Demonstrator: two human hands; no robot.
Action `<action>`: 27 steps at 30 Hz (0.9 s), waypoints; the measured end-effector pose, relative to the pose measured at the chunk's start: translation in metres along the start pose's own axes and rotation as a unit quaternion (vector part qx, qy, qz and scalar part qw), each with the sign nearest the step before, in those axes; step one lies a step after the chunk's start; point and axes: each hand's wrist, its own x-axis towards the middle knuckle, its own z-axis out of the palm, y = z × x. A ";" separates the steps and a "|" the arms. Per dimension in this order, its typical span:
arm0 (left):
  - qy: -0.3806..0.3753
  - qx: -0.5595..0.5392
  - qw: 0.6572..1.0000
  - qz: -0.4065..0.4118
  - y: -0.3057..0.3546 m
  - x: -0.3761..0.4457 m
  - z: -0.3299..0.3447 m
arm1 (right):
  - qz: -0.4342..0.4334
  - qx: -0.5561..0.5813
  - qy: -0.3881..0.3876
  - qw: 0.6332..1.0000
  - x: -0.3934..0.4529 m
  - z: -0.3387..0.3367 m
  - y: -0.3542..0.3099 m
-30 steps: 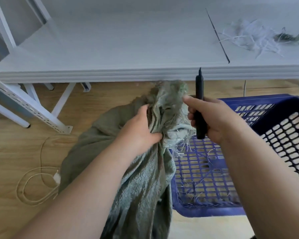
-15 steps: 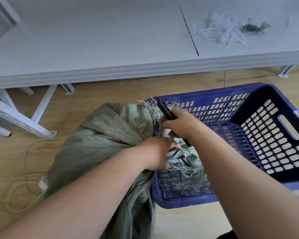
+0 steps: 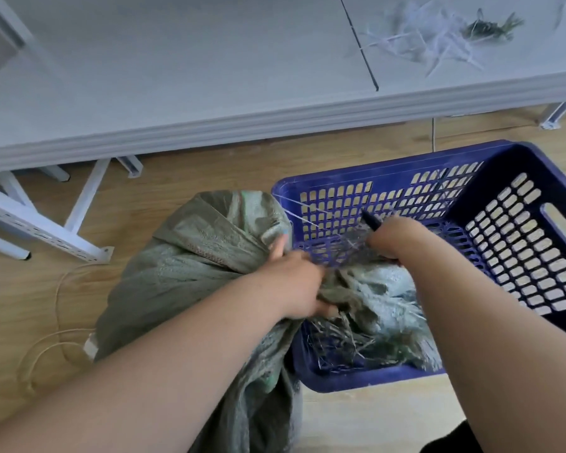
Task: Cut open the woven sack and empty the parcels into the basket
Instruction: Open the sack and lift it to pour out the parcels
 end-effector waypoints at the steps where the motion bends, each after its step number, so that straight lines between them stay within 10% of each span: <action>1: -0.020 0.028 0.999 0.028 0.006 0.001 0.003 | 0.020 0.014 0.019 1.000 0.001 -0.003 0.004; 8: 0.024 -0.013 0.998 0.058 0.020 0.008 0.000 | -0.029 0.091 0.124 0.988 0.000 -0.005 -0.003; 13: 0.110 0.045 0.990 -0.075 0.013 0.015 0.004 | -0.124 0.159 -0.027 0.979 -0.005 0.014 -0.023; 19: 0.016 0.046 0.995 -0.084 0.008 0.015 -0.009 | -0.132 0.088 -0.110 0.981 -0.009 0.009 -0.021; 24: 0.024 0.076 0.997 0.021 0.030 0.017 -0.002 | -0.131 0.151 0.049 0.979 -0.002 0.003 -0.021; 27: -0.040 0.046 0.997 0.041 0.028 0.017 0.001 | -0.158 0.226 0.019 0.961 -0.004 0.007 -0.027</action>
